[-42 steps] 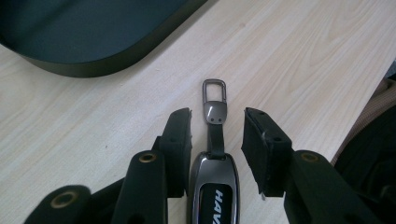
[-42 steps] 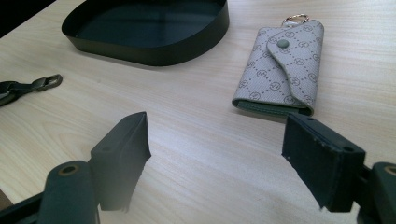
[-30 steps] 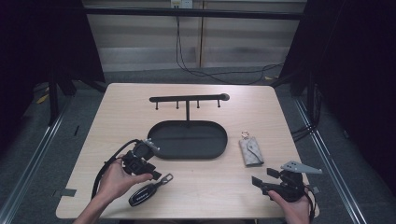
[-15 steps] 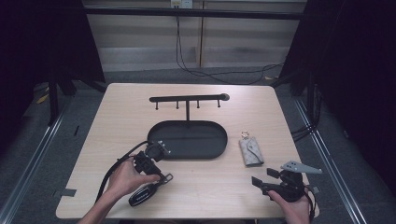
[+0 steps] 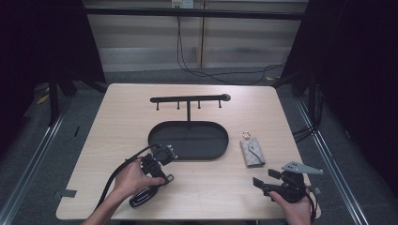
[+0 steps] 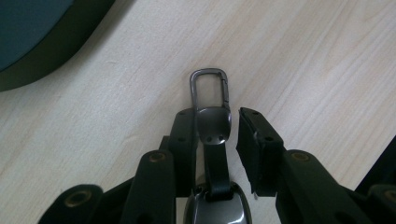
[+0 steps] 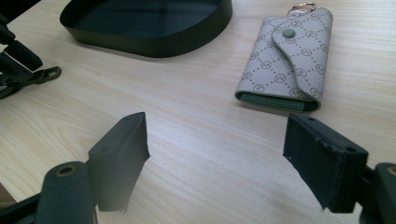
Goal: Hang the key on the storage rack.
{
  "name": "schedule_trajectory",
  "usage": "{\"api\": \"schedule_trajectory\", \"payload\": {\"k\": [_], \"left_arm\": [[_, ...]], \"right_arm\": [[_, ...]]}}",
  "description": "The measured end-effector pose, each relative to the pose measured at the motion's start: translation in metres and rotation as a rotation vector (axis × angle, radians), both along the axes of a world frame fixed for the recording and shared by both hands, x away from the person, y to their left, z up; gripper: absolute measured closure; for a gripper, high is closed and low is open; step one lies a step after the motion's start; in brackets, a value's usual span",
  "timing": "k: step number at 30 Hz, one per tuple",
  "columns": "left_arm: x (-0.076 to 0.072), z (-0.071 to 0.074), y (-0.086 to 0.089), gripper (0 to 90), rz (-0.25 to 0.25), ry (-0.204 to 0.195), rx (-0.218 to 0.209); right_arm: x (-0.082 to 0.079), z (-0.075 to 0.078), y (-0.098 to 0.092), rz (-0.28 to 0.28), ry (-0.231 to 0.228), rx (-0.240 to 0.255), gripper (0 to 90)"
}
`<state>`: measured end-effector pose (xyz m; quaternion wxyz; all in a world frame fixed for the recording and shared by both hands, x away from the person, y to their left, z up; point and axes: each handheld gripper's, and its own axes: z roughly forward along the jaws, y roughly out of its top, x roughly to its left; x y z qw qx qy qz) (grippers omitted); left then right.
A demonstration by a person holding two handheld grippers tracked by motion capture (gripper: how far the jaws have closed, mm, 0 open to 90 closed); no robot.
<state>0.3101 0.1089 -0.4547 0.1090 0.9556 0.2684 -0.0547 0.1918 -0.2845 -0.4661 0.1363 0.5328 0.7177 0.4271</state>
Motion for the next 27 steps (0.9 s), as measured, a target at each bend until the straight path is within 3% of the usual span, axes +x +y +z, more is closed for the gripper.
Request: {"api": "schedule_trajectory", "payload": {"k": [17,20,21,27], "left_arm": [[-0.002,-0.009,-0.010,68.7,-0.030,-0.019,0.075],[0.000,-0.008,-0.011,68.7,-0.056,-0.018,0.095],[-0.001,-0.009,-0.012,68.7,-0.035,-0.014,0.096],[-0.005,-0.009,-0.019,69.2,-0.055,-0.043,0.147]], "right_arm": [[0.000,0.000,0.001,0.003,-0.001,-0.006,21.8],[0.000,0.000,0.001,0.003,0.001,-0.006,21.8],[0.000,0.000,0.001,0.002,0.002,-0.006,21.8],[0.000,0.000,0.001,0.002,0.002,-0.006,21.8]]}}
